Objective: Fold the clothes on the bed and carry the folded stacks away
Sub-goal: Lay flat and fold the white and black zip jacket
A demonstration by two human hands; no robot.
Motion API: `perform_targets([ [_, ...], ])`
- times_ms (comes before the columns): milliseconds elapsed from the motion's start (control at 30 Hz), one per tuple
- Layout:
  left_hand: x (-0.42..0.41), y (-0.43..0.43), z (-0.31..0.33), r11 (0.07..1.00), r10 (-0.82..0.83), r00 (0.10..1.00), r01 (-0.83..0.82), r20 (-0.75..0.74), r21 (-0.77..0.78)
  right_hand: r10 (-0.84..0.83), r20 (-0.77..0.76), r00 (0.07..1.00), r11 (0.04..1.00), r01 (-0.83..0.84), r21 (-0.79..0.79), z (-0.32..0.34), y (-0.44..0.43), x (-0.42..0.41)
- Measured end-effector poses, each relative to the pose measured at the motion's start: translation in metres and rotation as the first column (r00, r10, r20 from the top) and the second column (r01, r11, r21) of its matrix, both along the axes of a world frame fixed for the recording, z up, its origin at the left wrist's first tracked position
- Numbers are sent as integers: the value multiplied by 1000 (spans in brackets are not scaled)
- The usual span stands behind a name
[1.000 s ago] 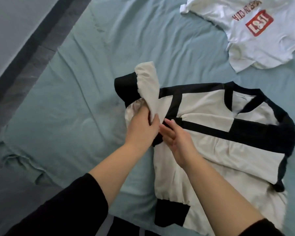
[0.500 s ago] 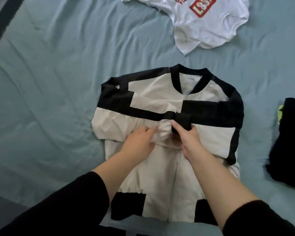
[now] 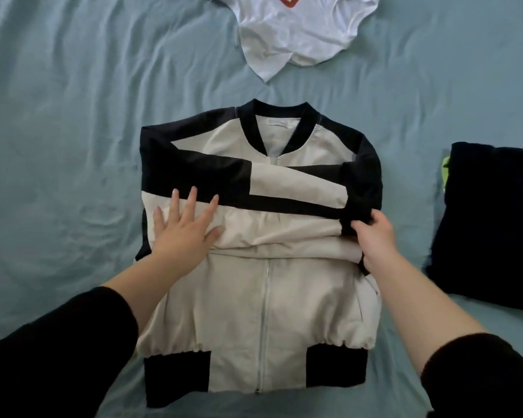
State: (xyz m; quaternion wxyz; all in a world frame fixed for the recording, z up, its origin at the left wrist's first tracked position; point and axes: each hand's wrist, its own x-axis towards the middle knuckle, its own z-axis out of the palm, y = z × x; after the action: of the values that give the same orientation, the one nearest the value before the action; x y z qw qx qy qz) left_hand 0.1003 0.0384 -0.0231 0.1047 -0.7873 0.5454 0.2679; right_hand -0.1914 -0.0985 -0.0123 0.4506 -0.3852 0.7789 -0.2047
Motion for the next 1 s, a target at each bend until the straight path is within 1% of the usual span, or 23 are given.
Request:
perform_targets([
  [33, 0, -1, 0, 1000, 0, 1000, 0, 19, 1, 25, -91, 996, 1000, -26, -5, -1, 0, 1],
  [67, -1, -3, 0, 1000, 9, 999, -8, 39, -29, 51, -239, 970, 996, -65, -52, 0, 1, 4],
  [100, -3, -5, 1, 997, 16, 998, -11, 54, -82, 84, -395, 915, 977, -154, -149, 3, 4, 11],
  [133, -6, -9, 2, 990, 8, 998, 1, 62, -141, 129, -507, 852, 921, -292, -258, 6, 11, 22],
  [167, -11, -13, 2, 980, -14, 998, 27, 66, -198, 212, -568, 795, 832, -452, -322, 6, 19, 37],
  [200, -17, -18, 1, 969, -43, 997, 59, 70, -241, 338, -605, 720, 716, -615, -331, 5, 28, 55],
  [233, -21, -23, -2, 959, -77, 993, 97, 85, -265, 479, -647, 593, 580, -767, -275, -1, 35, 70],
  [267, -21, -25, -8, 954, -117, 986, 145, 119, -263, 588, -692, 419, 442, -883, -158, -9, 39, 77],
  [300, -18, -27, -16, 953, -157, 975, 191, 155, -236, 654, -717, 240, 329, -944, -16, -20, 37, 77],
  [333, -10, -29, -24, 958, -180, 968, 212, 173, -191, 690, -715, 112, 275, -954, 116, -30, 28, 69],
  [367, 1, -32, -32, 970, -174, 970, 198, 167, -140, 708, -704, 56, 284, -935, 211, -40, 18, 56],
  [467, 26, -48, -44, 988, -124, 981, 136, 146, -77, 692, -720, 54, 378, -877, 297, -53, -11, 32],
  [500, 26, -51, -42, 988, -118, 982, 132, 149, -86, 685, -727, 58, 385, -876, 292, -51, -14, 33],
  [567, 13, -47, -31, 975, -118, 979, 146, 163, -166, 657, -743, 125, 408, -888, 212, -41, -3, 42],
  [600, 3, -38, -27, 957, -152, 973, 188, 173, -219, 648, -746, 151, 399, -902, 164, -36, 11, 43],
  [633, -7, -26, -25, 933, -217, 958, 260, 187, -251, 657, -740, 142, 356, -924, 139, -33, 28, 41],
  [667, -14, -12, -24, 905, -301, 931, 347, 207, -245, 669, -738, 89, 288, -946, 147, -32, 45, 37],
  [700, -16, -1, -26, 885, -378, 900, 421, 217, -201, 679, -734, 4, 215, -957, 193, -33, 59, 30],
  [733, -14, 6, -31, 874, -422, 881, 458, 214, -160, 685, -725, -78, 159, -954, 254, -38, 65, 23],
  [767, -10, 6, -36, 877, -431, 879, 461, 204, -134, 687, -715, -125, 140, -944, 300, -44, 63, 18],
  [800, -6, 2, -42, 885, -416, 885, 447, 209, -130, 684, -717, -134, 154, -934, 321, -49, 55, 15],
  [933, -10, -17, -42, 900, -374, 887, 417, 270, -127, 681, -725, -100, 216, -919, 330, -50, 33, 26],
  [1000, -16, -10, -31, 902, -361, 897, 405, 257, -148, 692, -721, -42, 243, -926, 287, -42, 42, 27],
])
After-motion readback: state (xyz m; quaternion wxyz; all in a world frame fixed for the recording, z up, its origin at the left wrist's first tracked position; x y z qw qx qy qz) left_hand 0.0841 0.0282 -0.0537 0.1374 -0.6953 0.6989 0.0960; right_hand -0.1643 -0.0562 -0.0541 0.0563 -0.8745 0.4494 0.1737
